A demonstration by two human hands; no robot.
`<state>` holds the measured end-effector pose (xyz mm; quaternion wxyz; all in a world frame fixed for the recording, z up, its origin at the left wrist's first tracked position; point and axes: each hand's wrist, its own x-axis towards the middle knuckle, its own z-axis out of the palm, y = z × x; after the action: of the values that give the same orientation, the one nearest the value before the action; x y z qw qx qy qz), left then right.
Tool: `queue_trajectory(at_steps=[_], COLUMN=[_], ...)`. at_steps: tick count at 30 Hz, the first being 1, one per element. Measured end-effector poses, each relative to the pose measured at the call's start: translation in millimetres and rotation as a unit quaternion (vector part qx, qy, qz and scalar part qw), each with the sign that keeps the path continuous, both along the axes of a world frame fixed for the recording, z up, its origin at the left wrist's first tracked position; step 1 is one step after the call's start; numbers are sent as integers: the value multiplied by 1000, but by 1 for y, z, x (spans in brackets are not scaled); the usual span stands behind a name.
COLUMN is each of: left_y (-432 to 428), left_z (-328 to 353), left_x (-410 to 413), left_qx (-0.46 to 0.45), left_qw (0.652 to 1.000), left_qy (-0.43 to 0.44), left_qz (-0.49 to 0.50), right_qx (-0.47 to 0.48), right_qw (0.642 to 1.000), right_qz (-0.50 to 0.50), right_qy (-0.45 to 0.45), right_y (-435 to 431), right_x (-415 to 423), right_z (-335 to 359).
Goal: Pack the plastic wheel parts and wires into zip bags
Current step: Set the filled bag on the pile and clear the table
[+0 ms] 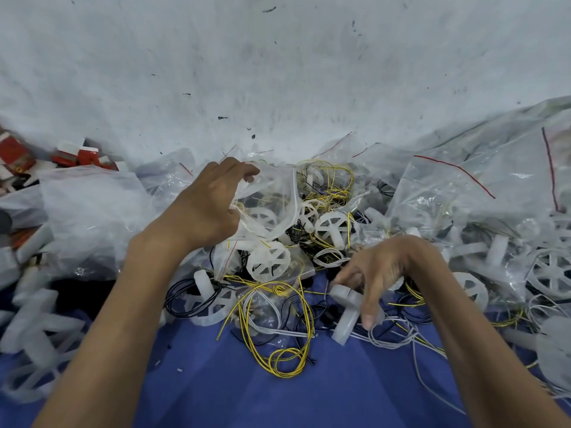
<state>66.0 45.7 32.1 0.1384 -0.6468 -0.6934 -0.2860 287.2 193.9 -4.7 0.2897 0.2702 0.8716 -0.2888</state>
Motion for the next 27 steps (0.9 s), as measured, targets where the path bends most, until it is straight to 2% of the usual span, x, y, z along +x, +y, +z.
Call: queue_trajectory(at_steps=[2, 6, 10, 12, 15, 17, 18, 22, 27], left_y=[0, 0, 2, 3, 5, 6, 6, 4, 2], left_z=[1, 1, 2, 2, 2, 3, 3, 7, 8], left_x=[1, 3, 10, 13, 20, 25, 27, 33, 43], left_qx=[-1, -17, -35, -49, -60, -62, -63, -65, -83], left_qw=[1000, 1000, 999, 999, 998, 998, 998, 997, 996], left_qy=[-4, -5, 3, 4, 9, 18, 20, 19, 8], left_qz=[3, 14, 7, 5, 0, -9, -15, -26, -42], right_qx=[-3, -6, 28, -1, 3, 17, 29, 124, 279], right_qw=[1000, 990, 957, 921, 834, 789, 786, 821, 807], right_qz=[6, -39, -61, -72, -78, -88, -88, -78, -103], right_qy=[22, 134, 282, 383, 547, 608, 611, 552, 510], right_y=[-2, -9, -19, -28, -41, -50, -54, -62, -55], right_x=[1, 9, 25, 29, 23, 12, 5, -19, -30], right_z=[1, 16, 47, 59, 71, 74, 72, 60, 50])
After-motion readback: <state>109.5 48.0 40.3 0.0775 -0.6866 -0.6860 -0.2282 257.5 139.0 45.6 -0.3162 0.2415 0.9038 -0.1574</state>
